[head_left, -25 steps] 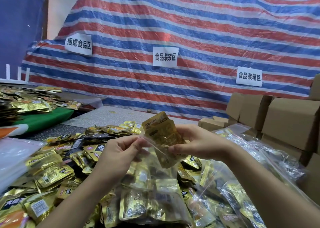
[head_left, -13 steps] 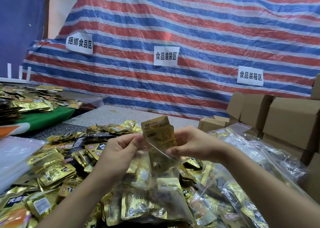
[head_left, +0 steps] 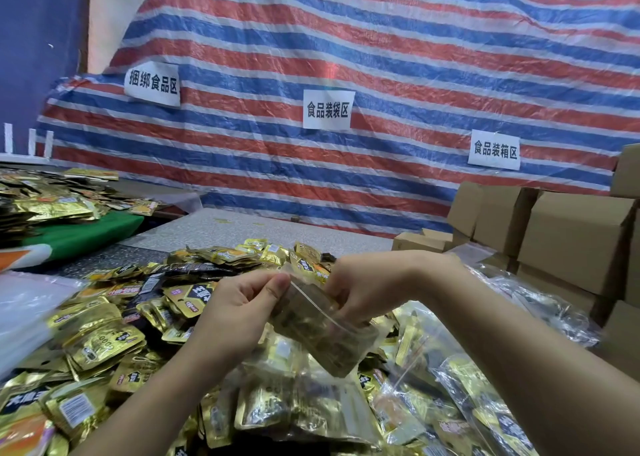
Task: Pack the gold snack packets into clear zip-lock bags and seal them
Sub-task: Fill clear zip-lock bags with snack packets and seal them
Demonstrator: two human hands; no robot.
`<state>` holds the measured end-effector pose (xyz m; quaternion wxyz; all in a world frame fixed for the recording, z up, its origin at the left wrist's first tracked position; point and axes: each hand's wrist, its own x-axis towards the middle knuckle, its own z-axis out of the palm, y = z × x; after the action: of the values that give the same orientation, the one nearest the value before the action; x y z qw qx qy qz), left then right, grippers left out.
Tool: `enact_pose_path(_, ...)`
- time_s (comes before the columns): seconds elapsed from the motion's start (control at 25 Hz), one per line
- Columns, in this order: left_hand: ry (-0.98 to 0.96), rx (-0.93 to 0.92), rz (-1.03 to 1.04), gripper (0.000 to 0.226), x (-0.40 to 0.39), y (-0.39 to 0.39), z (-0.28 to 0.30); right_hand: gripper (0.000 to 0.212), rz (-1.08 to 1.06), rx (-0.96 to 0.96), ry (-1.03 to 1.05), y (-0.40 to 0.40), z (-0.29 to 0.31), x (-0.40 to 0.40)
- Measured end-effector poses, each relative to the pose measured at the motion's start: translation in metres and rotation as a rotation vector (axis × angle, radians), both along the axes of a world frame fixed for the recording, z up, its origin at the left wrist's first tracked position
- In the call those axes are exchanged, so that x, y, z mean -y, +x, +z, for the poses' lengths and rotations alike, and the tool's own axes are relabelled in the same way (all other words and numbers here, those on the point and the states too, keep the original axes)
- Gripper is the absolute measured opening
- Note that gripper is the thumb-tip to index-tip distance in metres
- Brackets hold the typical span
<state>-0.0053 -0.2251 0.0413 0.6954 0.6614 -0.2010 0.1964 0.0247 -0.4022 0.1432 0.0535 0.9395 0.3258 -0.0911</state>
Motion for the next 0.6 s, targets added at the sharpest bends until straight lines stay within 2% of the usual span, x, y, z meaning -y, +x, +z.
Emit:
enact_pose_path(0.2,-0.017,0.005,0.117,0.029,-0.002,0.003,0.007,0.025,0.042,0.101,0.198,-0.007,0.013,0.007)
enact_pose_path(0.36,-0.076,0.005,0.094,0.03,0.002,0.0,0.027,0.066,0.007,0.13,0.367,-0.019,0.027,0.013)
enact_pose_path(0.4,-0.061,0.02,0.102,0.031,0.002,-0.002,0.033,0.07,0.024,0.137,0.416,-0.024,0.031,0.015)
enact_pose_path(0.48,-0.086,0.03,0.093,0.033,0.002,-0.007,0.048,0.057,0.086,0.204,0.451,-0.036,0.04,0.02)
enact_pose_path(0.6,-0.141,0.054,0.052,0.033,0.005,-0.021,0.073,0.019,0.127,0.319,0.539,-0.052,0.058,0.029)
